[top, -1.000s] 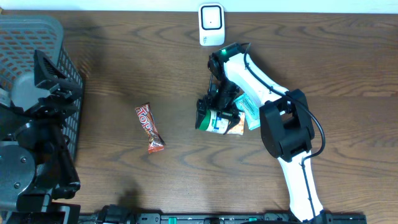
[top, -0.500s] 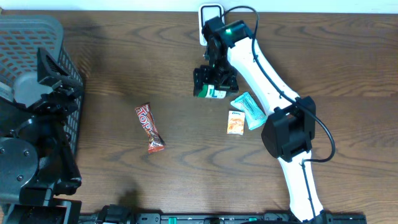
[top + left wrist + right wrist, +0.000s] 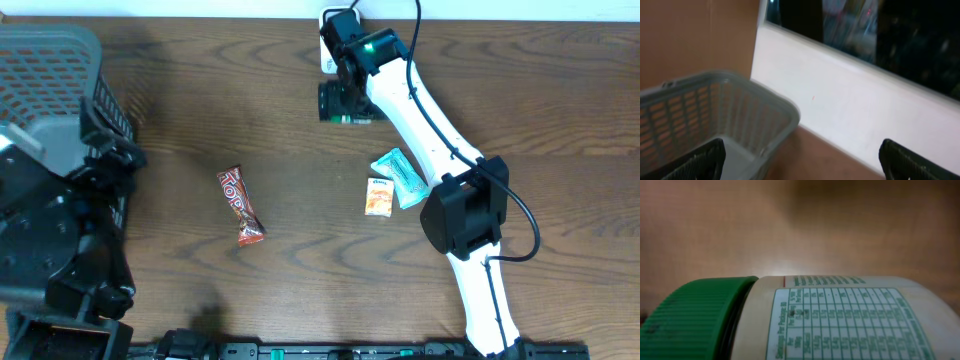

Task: Scan the item barcode
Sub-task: 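Carry the jar to the scanner and hold its label under it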

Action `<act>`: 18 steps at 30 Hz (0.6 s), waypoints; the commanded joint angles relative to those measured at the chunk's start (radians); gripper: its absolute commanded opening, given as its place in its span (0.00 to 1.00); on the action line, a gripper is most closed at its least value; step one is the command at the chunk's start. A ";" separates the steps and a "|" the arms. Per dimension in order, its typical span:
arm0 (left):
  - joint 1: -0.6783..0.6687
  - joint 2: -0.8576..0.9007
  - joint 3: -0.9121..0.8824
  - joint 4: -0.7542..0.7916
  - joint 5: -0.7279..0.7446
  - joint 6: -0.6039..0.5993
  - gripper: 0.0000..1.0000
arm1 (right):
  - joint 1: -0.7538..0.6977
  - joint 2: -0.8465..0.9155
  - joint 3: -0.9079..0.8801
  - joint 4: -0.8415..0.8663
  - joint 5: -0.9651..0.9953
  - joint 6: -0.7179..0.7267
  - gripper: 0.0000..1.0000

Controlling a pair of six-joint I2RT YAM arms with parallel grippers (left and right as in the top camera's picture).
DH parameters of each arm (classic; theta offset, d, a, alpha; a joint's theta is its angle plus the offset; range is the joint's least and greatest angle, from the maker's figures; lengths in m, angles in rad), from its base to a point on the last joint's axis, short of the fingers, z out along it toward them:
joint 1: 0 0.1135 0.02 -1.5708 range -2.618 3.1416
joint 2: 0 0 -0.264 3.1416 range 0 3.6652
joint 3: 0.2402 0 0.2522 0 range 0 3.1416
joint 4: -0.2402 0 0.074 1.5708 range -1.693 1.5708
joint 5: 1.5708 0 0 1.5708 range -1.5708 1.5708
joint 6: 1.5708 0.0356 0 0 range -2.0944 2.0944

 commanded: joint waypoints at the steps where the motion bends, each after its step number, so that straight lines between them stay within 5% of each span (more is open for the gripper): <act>1: -0.003 0.001 -0.003 -0.081 -0.014 0.006 0.98 | -0.002 -0.007 0.028 0.076 0.171 0.013 0.70; 18: -0.003 0.001 -0.004 -0.722 -0.013 0.006 0.98 | -0.003 0.007 -0.042 0.721 0.319 -0.138 0.66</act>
